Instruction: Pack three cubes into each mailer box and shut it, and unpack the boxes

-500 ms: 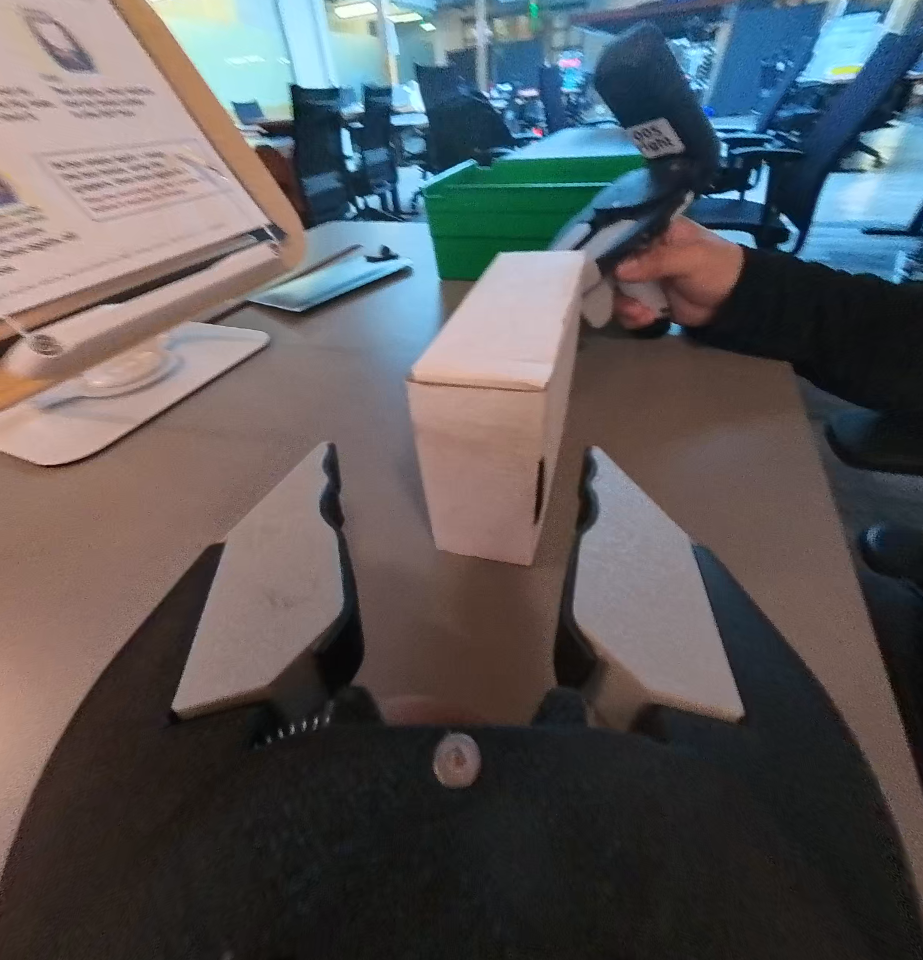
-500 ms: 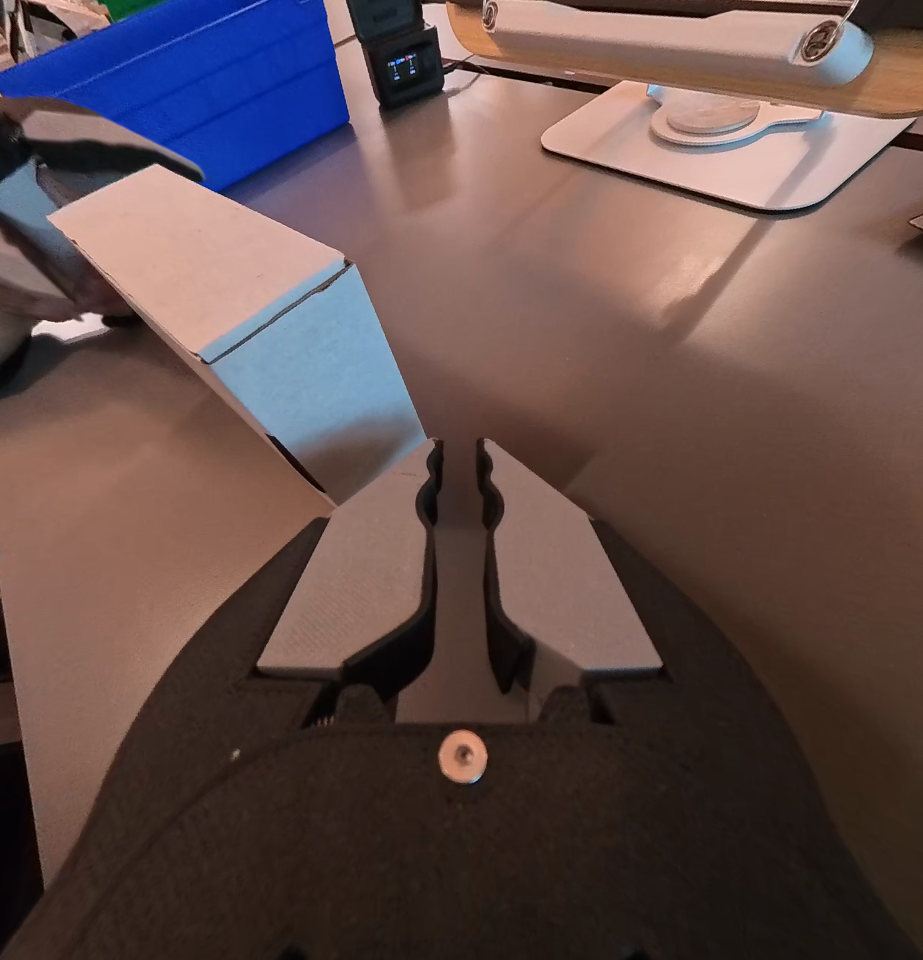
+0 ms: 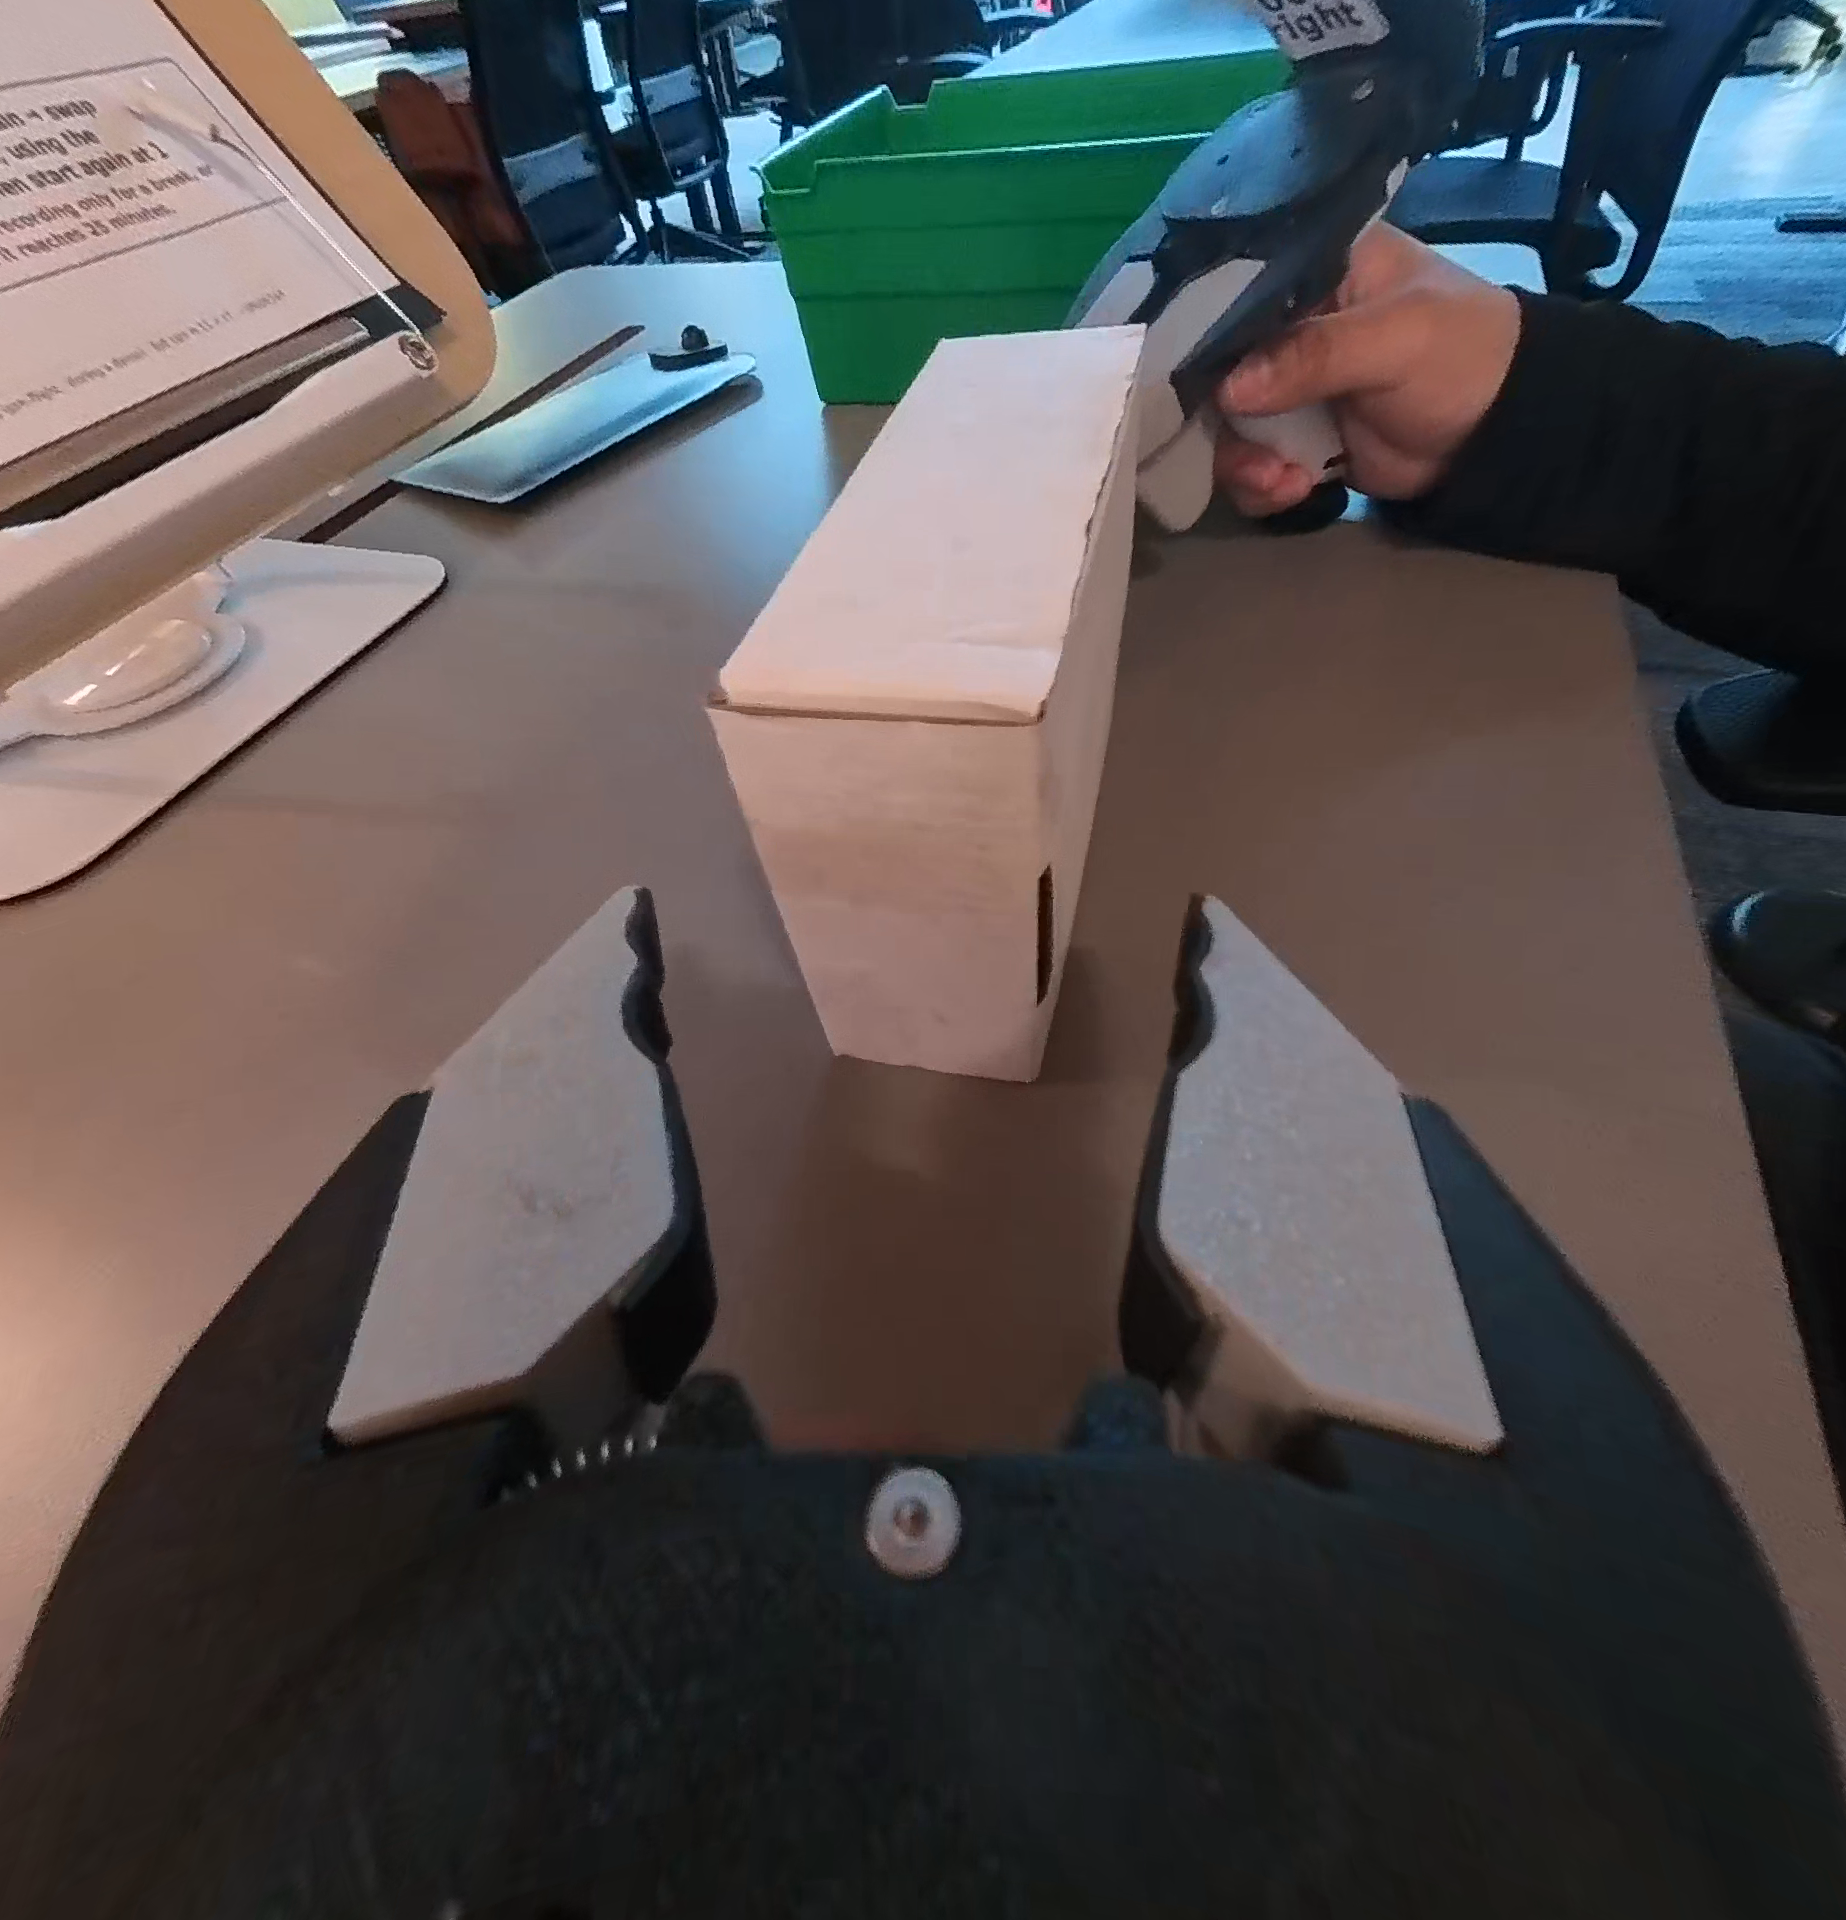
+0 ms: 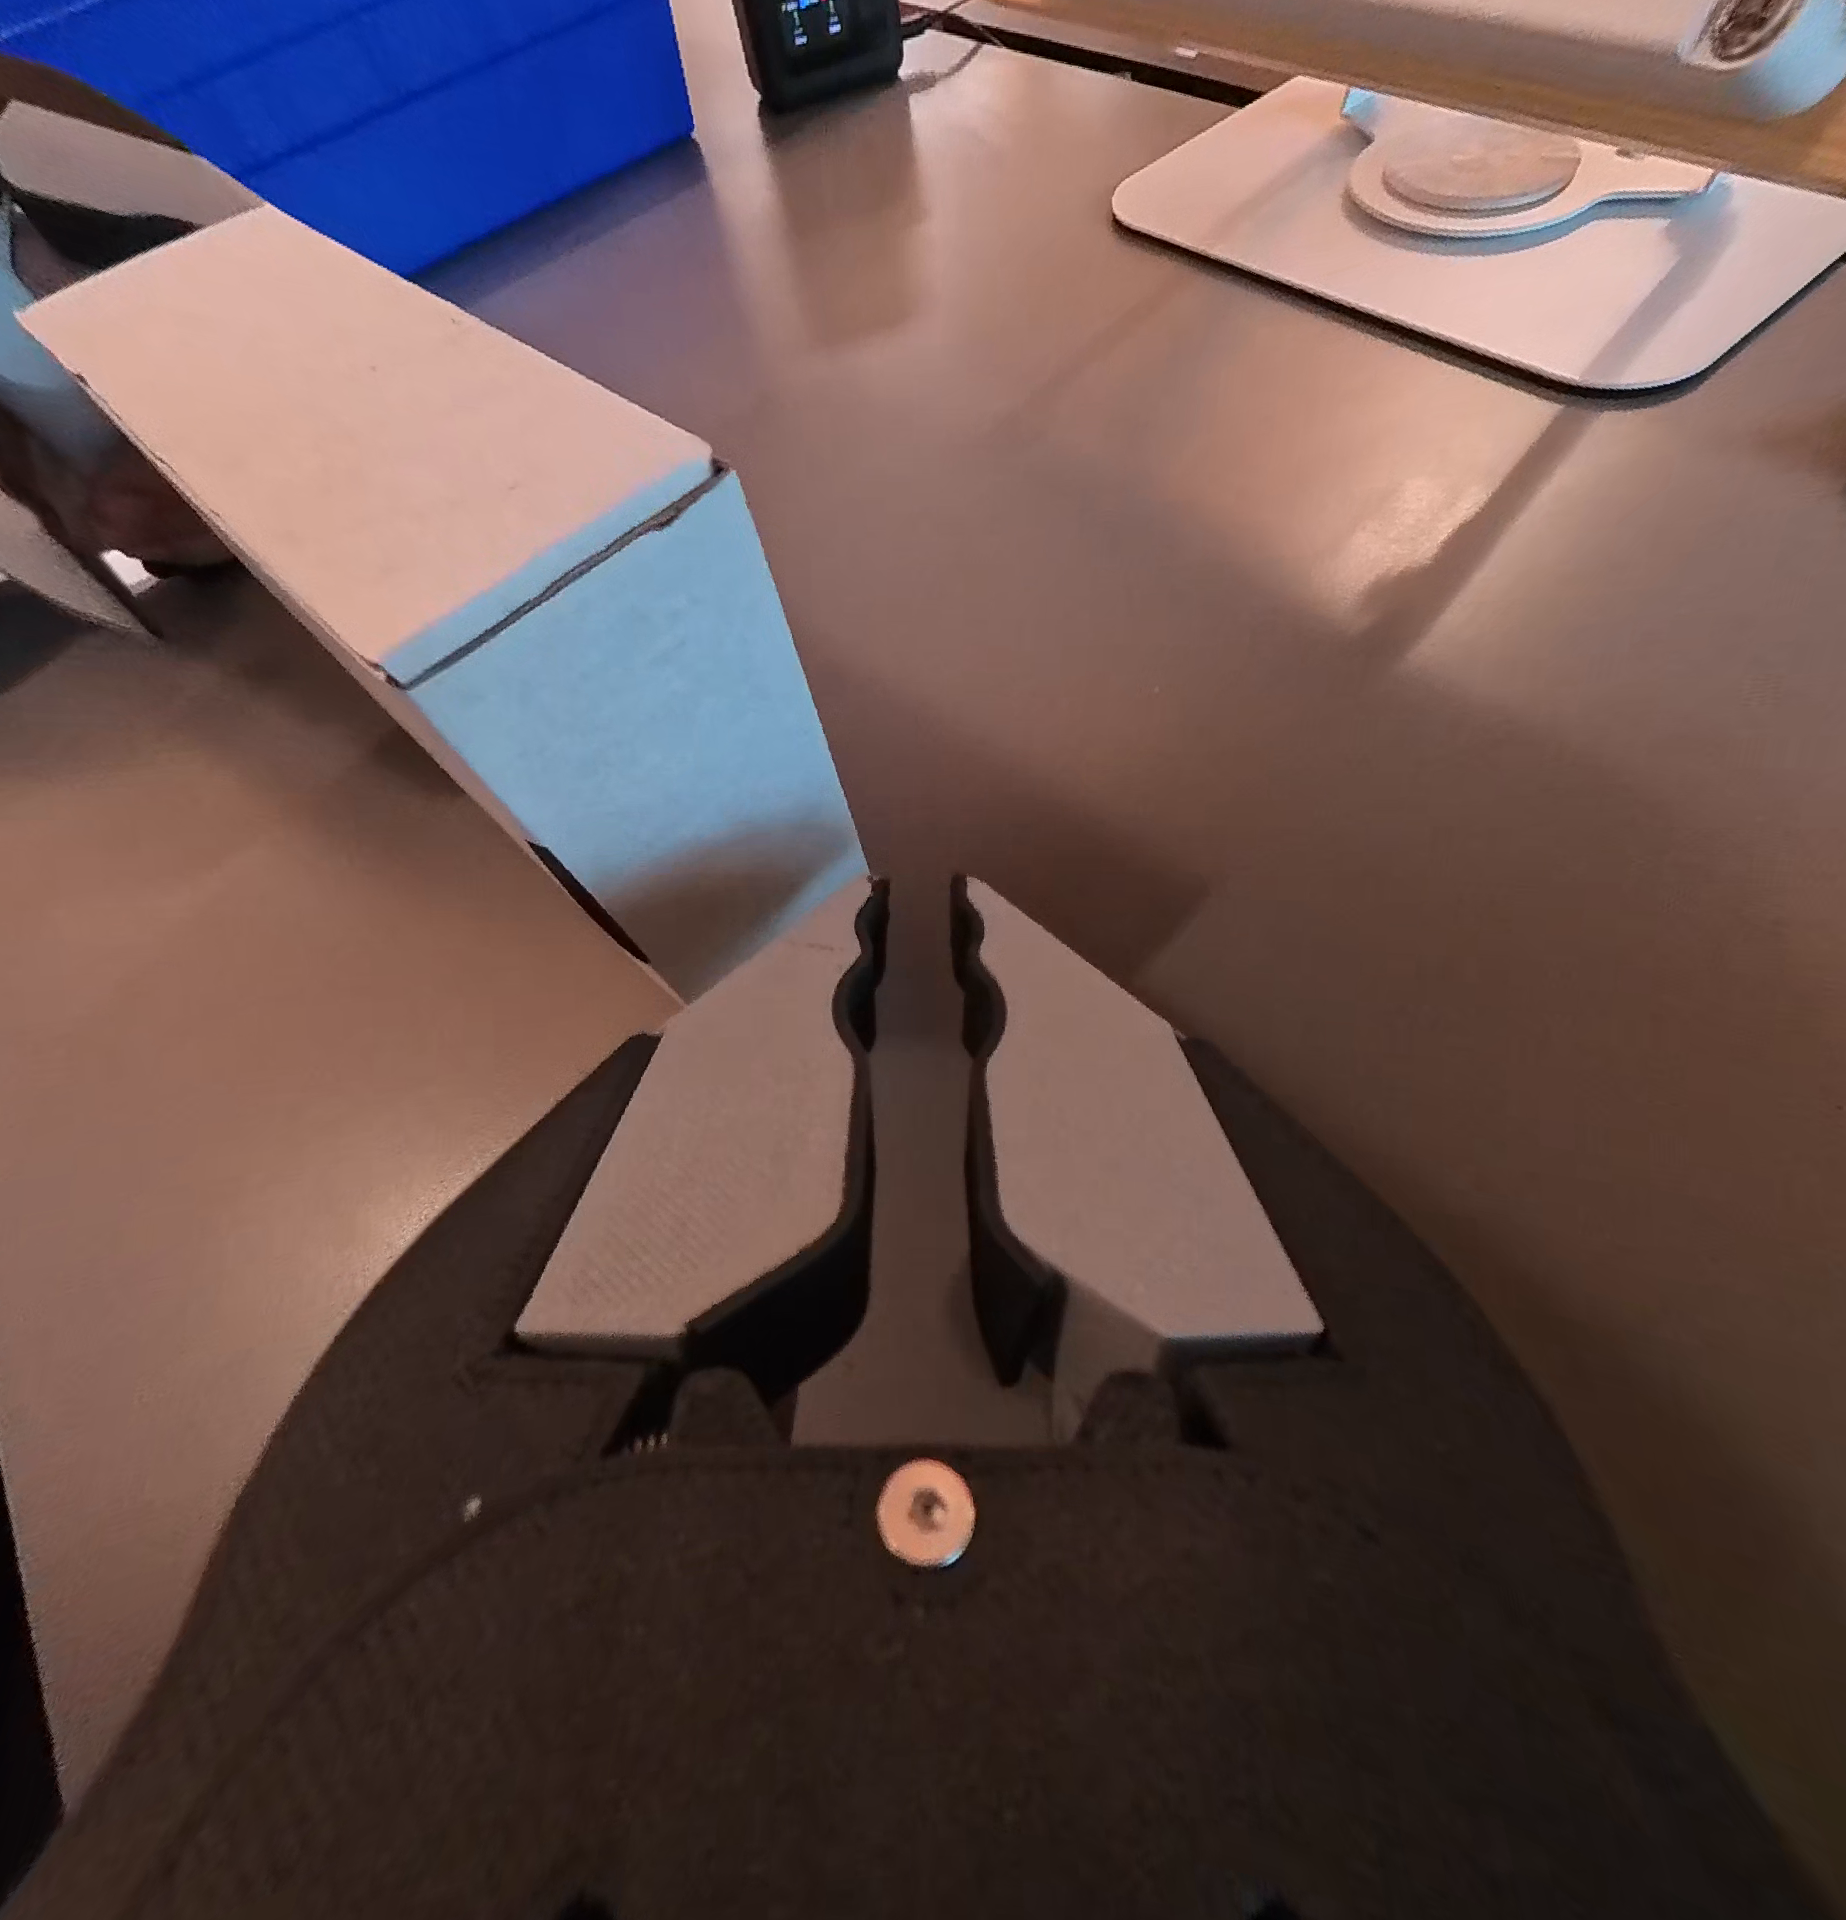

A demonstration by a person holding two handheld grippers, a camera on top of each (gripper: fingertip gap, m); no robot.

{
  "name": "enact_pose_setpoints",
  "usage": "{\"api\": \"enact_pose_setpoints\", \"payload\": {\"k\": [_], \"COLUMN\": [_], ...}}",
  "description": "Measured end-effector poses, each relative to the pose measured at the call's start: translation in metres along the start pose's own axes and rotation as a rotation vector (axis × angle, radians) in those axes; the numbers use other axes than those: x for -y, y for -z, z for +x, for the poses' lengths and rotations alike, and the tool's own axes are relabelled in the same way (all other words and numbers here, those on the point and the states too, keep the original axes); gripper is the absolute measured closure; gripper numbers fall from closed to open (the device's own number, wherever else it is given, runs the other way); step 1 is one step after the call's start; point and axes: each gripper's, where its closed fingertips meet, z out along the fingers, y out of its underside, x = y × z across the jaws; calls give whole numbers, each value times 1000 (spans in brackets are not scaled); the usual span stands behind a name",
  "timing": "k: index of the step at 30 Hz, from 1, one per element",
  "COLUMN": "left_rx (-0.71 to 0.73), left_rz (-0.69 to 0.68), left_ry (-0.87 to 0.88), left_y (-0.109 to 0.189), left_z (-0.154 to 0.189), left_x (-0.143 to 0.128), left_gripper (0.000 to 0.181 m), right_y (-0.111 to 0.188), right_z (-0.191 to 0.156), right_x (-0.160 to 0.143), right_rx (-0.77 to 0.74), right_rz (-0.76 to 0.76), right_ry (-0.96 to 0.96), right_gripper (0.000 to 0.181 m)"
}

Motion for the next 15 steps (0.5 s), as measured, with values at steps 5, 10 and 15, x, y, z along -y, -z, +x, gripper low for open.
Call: {"api": "enact_pose_setpoints", "payload": {"k": [5,10,15], "left_rx": [9,16,21], "left_rz": [-2,-4,-20], "left_ry": [-4,-4,-1], "left_y": [0,0,-3], "left_z": [-1,-2,-3], "left_x": [0,0,-2], "left_gripper": [87,89,97], "right_y": [-2,-2,-5], "right_z": [-1,-2,-7], "right_x": [-2,-2,-7], "right_rx": [-5,-4,31], "right_rz": [-15,-18,-52], "right_ry": [16,18,16], "right_gripper": [173,173,169]}}
